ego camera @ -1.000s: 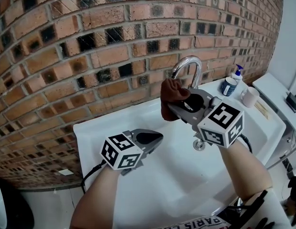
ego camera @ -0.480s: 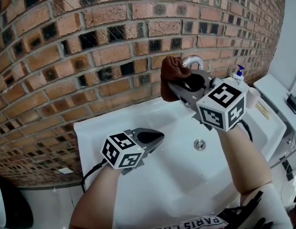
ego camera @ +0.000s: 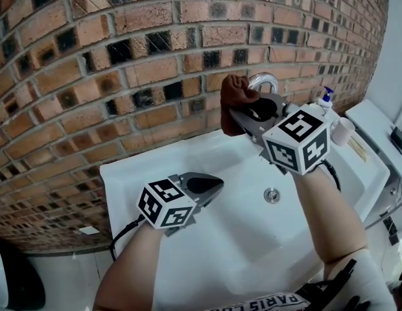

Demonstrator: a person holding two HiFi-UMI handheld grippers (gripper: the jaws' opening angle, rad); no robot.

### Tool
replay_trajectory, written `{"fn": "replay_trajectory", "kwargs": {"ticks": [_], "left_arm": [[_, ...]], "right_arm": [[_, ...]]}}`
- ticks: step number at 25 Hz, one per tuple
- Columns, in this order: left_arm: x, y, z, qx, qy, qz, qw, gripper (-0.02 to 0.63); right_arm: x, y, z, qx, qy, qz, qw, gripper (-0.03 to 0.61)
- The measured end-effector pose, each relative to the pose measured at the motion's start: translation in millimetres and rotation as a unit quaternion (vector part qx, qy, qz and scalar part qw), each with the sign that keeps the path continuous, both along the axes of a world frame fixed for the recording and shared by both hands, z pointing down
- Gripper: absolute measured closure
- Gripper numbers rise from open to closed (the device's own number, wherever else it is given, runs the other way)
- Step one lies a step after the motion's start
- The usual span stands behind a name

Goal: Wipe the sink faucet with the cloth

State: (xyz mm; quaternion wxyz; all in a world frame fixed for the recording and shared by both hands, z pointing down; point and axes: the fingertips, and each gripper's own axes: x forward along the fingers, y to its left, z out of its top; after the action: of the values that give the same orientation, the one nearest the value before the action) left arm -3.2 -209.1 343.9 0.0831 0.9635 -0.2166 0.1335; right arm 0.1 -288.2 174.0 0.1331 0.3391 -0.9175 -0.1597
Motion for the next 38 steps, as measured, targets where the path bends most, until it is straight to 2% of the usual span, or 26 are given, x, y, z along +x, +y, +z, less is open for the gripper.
{"fn": "replay_trajectory", "kwargs": {"ticks": [14, 27, 38], "left_arm": [[0, 1, 0, -0.001, 0.000, 0.001, 1.0000, 0.607], [0, 1, 0, -0.001, 0.000, 0.001, 1.0000, 0.607], [0, 0, 0, -0.001, 0.001, 0.001, 1.0000, 0.607]], "right_arm": [[8, -1, -17, 0.007, 0.011, 0.004, 1.000, 0.483], [44, -10, -53, 0.034, -0.020, 0.039, 0.998, 0.483], [73, -23, -59, 0.040, -0.039, 0.069, 0.996, 0.483]]}}
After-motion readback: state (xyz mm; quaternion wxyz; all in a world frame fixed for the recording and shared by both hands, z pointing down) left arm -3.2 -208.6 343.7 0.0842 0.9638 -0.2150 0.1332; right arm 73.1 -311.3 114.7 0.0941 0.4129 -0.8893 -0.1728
